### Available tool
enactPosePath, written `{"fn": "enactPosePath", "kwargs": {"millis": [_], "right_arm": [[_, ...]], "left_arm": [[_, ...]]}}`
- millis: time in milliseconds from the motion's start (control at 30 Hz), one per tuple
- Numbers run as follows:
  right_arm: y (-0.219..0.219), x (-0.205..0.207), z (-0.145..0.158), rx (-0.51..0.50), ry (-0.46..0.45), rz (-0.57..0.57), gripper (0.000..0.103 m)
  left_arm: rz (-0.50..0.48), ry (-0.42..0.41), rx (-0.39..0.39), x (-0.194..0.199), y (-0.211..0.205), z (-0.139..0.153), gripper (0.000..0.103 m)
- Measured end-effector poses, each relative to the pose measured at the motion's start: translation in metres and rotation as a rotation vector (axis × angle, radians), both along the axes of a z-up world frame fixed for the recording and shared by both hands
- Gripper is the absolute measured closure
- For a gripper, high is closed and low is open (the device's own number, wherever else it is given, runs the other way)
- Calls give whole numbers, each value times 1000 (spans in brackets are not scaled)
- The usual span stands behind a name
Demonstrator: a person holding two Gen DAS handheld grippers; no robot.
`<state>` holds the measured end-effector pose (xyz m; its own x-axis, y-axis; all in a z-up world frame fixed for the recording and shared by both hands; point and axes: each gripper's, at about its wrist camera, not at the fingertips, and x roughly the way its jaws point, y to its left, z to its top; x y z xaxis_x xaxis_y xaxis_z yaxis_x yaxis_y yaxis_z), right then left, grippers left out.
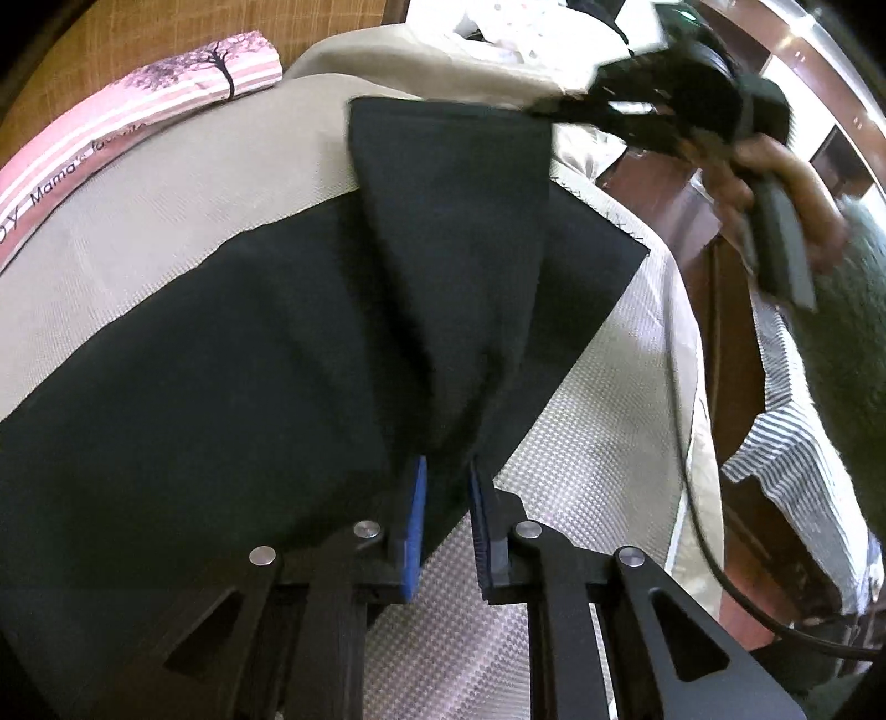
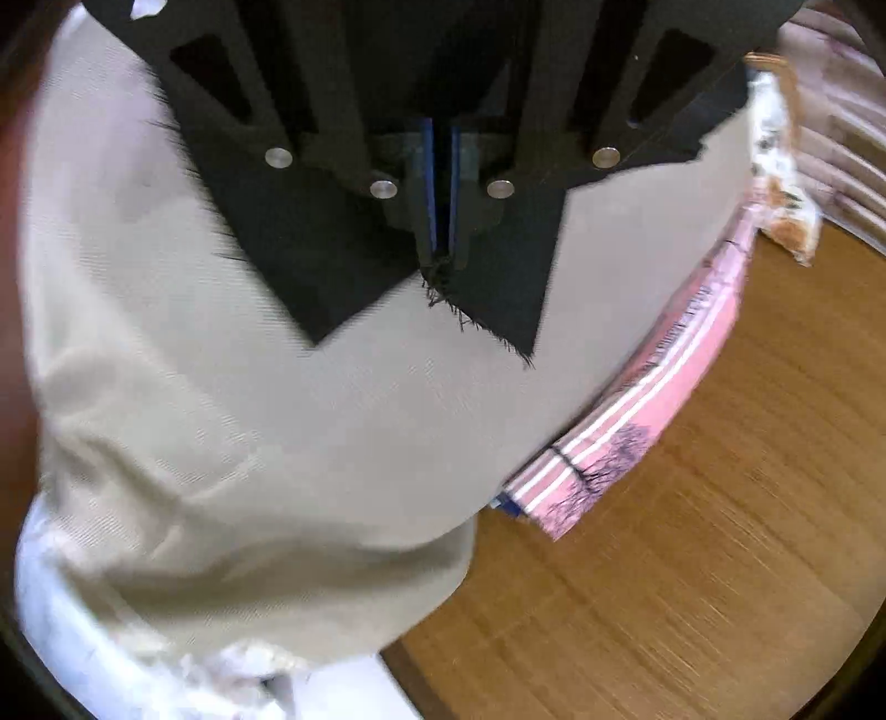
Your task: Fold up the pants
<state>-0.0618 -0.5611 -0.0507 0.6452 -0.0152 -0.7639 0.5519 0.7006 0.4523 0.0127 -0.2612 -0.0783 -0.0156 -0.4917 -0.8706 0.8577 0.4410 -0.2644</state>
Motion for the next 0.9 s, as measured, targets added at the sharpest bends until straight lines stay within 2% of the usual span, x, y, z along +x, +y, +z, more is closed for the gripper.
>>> {"fn": "enactPosePath", "kwargs": {"millis": [67,200,267,333,500,600,667,700,767,867,900], "right_arm": [[0,-20,-7,-23,42,-43,100],[4,-58,-41,-35,172,-132,100],[4,-72,-49,-39,189,-160,100],[7,-79,-48,-51,188,-172,100],[19,-84,-41,-158,222,-168,101],[14,-83,-52,-128,241,-165,100],[11,-84,-53,-121,244,-179,97],[7,-87,-50,-118,243,-199,90],[-4,-91,-42,-124,221,-226,89],[-20,-75,-31,-71,142,-159,89],[-20,-75,-31,-71,142,-159,88]], "left_arm": [[-8,-1,6,-2,-1,-2,87],[-11,4,26,-4,-6,-10,87],[-8,-2,26,-3,-6,-10,87],[-12,-7,29,-3,-7,-10,87],[-8,0,30,0,-6,-9,86],[1,36,18,7,2,-5,84],[18,58,7,11,5,-5,82],[32,63,2,15,9,-3,82],[53,87,-23,24,19,3,82],[95,63,-48,40,35,12,82],[125,46,-49,48,41,14,82]]}}
